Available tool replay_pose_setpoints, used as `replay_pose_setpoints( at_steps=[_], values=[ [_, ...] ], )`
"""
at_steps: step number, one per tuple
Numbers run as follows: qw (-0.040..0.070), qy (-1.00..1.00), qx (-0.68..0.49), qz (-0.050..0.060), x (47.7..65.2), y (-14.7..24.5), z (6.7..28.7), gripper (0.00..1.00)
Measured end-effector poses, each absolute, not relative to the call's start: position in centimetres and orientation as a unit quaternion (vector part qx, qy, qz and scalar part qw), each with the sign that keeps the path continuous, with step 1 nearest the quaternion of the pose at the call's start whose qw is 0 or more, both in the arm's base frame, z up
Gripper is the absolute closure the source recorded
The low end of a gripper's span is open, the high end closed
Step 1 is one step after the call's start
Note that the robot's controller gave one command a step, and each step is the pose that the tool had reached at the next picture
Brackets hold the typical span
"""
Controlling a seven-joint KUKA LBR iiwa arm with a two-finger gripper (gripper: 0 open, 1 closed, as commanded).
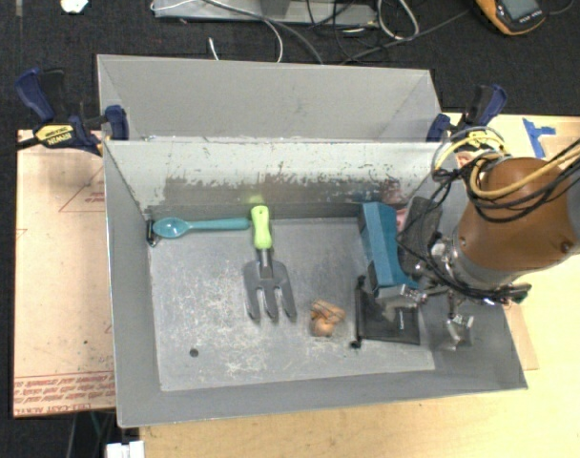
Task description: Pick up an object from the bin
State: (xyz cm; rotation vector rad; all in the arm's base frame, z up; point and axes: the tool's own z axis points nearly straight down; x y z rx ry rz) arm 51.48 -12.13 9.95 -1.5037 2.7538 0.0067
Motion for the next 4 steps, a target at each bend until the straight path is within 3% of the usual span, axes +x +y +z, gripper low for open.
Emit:
replay_pose_setpoints(
  at_steps=[1,2,3,4],
  values=[
    [0.006,0.833,-0.553,0.004,52.7,-11.3,7.3,0.0],
    [0.004,0.758,-0.653,0.002,52.6,-12.4,7.0,1.0],
    [0.004,0.758,-0.653,0.002,52.6,-12.4,7.0,1.0],
    [0.0,0.758,-0.653,0.007,52.3,-12.2,8.5,1.0]
  ],
)
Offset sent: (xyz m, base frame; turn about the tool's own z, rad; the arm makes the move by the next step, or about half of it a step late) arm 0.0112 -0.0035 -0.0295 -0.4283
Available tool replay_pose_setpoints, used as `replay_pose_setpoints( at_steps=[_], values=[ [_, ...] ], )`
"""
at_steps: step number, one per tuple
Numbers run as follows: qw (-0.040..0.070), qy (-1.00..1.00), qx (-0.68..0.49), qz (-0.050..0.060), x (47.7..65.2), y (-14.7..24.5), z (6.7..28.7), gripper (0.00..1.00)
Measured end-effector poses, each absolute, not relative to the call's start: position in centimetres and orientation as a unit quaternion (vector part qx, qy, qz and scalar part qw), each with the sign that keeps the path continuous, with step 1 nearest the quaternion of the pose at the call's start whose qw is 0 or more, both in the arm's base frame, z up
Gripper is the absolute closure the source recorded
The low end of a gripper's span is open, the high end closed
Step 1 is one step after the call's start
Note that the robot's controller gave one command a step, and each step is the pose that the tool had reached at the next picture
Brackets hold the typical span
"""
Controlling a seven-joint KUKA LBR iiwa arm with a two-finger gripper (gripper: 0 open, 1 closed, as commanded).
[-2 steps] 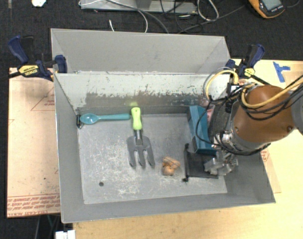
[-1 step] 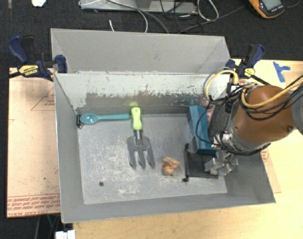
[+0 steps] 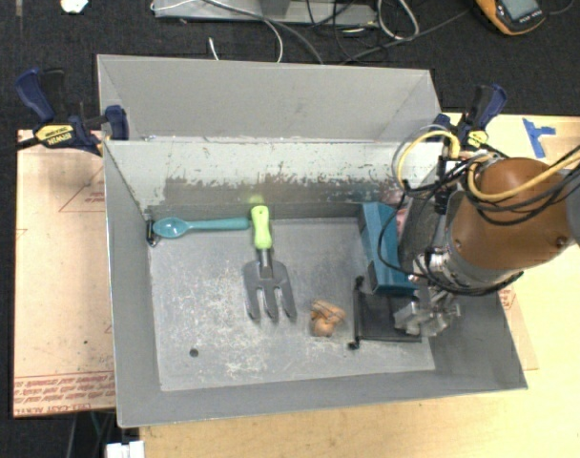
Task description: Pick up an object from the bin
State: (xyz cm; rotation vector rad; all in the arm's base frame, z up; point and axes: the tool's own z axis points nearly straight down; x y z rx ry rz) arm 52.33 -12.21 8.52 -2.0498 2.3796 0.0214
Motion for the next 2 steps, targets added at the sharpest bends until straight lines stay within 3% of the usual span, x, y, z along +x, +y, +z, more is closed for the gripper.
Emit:
replay_pose_setpoints(
  at_steps=[2],
  values=[
    [0.004,0.758,-0.652,0.002,52.7,-12.3,16.7,1.0]
  ],
)
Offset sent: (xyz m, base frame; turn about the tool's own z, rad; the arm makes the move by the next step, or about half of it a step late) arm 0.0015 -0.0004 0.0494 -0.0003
